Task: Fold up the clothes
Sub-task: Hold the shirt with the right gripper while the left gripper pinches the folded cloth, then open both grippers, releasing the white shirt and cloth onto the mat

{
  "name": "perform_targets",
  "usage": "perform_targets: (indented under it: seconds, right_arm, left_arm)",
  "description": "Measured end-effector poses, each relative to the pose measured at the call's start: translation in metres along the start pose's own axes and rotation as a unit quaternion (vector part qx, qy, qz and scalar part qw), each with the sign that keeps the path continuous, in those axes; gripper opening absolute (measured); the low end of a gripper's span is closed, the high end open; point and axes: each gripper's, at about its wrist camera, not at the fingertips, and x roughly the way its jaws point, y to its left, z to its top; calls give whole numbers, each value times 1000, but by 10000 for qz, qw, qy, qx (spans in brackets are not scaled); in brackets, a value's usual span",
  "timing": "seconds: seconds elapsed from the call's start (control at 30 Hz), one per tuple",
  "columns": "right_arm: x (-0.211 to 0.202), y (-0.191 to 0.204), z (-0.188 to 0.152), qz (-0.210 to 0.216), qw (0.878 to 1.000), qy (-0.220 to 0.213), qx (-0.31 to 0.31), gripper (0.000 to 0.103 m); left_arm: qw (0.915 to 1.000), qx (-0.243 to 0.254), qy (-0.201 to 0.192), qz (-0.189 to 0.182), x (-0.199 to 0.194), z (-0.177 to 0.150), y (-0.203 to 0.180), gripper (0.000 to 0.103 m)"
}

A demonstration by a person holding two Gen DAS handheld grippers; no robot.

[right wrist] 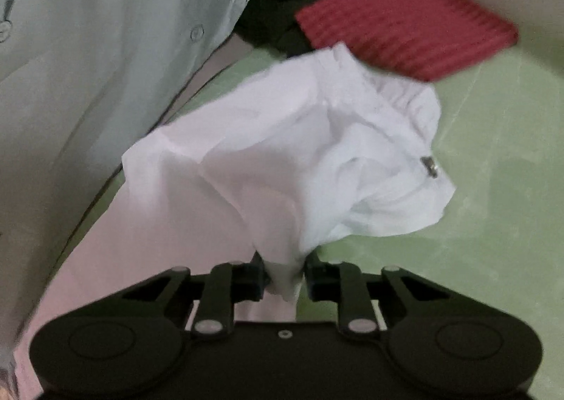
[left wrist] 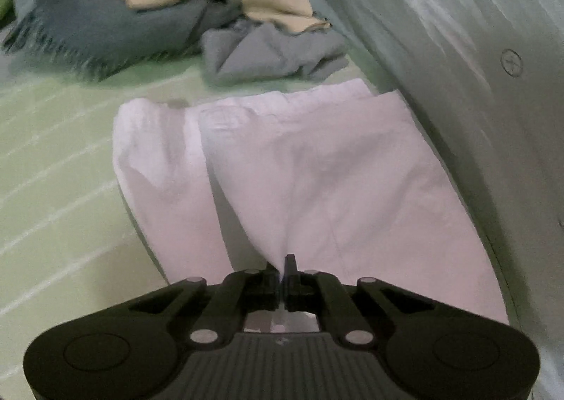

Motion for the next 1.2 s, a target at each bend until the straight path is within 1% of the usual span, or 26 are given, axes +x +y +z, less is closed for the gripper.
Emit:
perform_targets:
  seconds: [0.1, 0.13, 0.2, 0.27, 0.33, 0.4, 0.5, 0.53, 0.57, 0.6, 0.67, 0.7, 0.73, 0.77, 0.8, 0.87, 0.97, 1.1, 1.2]
  right_arm:
    - [-20, -15, -2, -114, 9993, -134, -319, 20]
    - [-29, -28, -3, -209, 9990, -163, -361, 14]
    - [-44, -53, -5, -363, 9983, -180, -413, 14]
    - [-58, -73, -8, -536, 9965, -178, -611, 15]
    - [-64, -83, -11, -602, 9947, -127, -821, 16]
    - [-70, -89, -14, -673, 9925, -85, -1014, 17]
    - [-75, -78, -17, -818, 9895, -89, -1189, 18]
    - [-77, -74, -18, -866, 9884, -90, -1247, 22]
    - [-79, -70, -20, -894, 9874, -110, -1301, 31]
    - [-83, -66, -24, -883, 9868, -162, -1347, 38]
    - [-91, -56, -34, -788, 9859, -288, -1446, 66]
    - [-96, -50, -41, -722, 9849, -362, -1533, 75]
    - [-100, -44, -48, -692, 9828, -450, -1652, 89]
    - [-103, -37, -56, -687, 9800, -531, -1790, 99]
    - [-106, -30, -64, -678, 9765, -574, -1962, 102]
    - [-108, -16, -80, -641, 9694, -536, -2308, 103]
    - [-109, -1, -101, -615, 9632, -414, -2582, 103]
    - [-119, 11, -119, -565, 9653, -381, -2520, 103]
    - [-124, 14, -131, -590, 9644, -345, -2553, 103]
  left_arm:
    - [9992, 351, 166, -81, -30, -39, 20, 3]
    - [9985, 502, 205, -80, -41, -54, 28, 3]
    - [9967, 754, 291, -74, -61, -83, 45, 4]
    - [9957, 838, 383, -79, -78, -104, 65, 6]
    - [9972, 622, 401, -120, -91, -110, 85, 10]
    - [9991, 259, 283, -163, -105, -107, 103, 18]
    - [9997, 14, 36, -231, -124, -99, 122, 19]
    - [9998, 13, -40, -172, -128, -98, 126, 20]
    - [9999, 44, -104, -67, -130, -95, 130, 21]
    - [9999, 80, -120, 2, -129, -91, 134, 22]
    - [9999, 120, -87, 29, -125, -84, 140, 22]
    - [9999, 110, -53, -14, -123, -80, 142, 22]
    - [9999, 130, -27, -60, -120, -77, 143, 22]
    - [9998, 168, -6, -107, -117, -73, 142, 23]
    - [9997, 207, 16, -154, -113, -68, 142, 25]
    - [9994, 238, 88, -220, -104, -62, 141, 28]
    - [9989, 239, 242, -310, -88, -53, 139, 30]
    - [9982, 229, 416, -363, -72, -45, 137, 32]
    - [9975, 195, 505, -462, -66, -40, 135, 36]
